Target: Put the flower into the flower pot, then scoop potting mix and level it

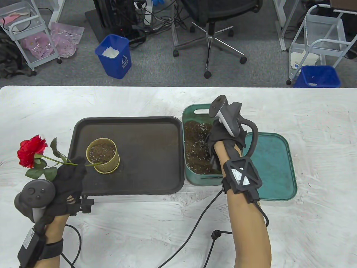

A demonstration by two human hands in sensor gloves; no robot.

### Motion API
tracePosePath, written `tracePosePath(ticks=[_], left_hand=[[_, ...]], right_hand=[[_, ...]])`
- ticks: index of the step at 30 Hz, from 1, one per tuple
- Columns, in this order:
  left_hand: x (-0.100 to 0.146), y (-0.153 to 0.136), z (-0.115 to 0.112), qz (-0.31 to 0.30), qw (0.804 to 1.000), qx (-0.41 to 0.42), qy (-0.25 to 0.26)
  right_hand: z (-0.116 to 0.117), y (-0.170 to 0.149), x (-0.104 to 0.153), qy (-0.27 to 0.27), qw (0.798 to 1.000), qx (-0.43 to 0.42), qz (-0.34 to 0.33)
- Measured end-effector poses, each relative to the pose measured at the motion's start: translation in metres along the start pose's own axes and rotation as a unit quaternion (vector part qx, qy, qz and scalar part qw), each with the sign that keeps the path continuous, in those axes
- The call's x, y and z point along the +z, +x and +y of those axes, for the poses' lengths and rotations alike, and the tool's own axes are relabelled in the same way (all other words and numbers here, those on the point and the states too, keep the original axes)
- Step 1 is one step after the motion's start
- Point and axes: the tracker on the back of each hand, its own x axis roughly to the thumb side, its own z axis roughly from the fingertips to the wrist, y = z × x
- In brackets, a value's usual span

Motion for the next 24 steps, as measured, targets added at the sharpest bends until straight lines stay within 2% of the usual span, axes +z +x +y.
tracePosePath(ticks=[5, 12, 17, 24], left_hand=[[0.0, 0.0, 0.0, -0.003, 1.0, -0.005, 0.001], [-0.001, 0.0, -0.001, -0.009, 1.0, -0.008, -0.001], [0.0, 0.001, -0.001, -0.011, 1.0, -0.009, -0.002], [0.0, 0.001, -0.001, -0.012, 1.0, -0.01, -0.002]], right_hand=[[0.012, 0.01, -0.012, 0.007, 1.0, 0.024, 0.008], [0.019, 0.015, -0.016, 0.028, 0.999, 0.033, -0.001], [0.024, 0.017, -0.02, 0.091, 0.996, -0.014, -0.019], [0.028, 0.015, -0.024, 0.116, 0.992, -0.051, -0.019]])
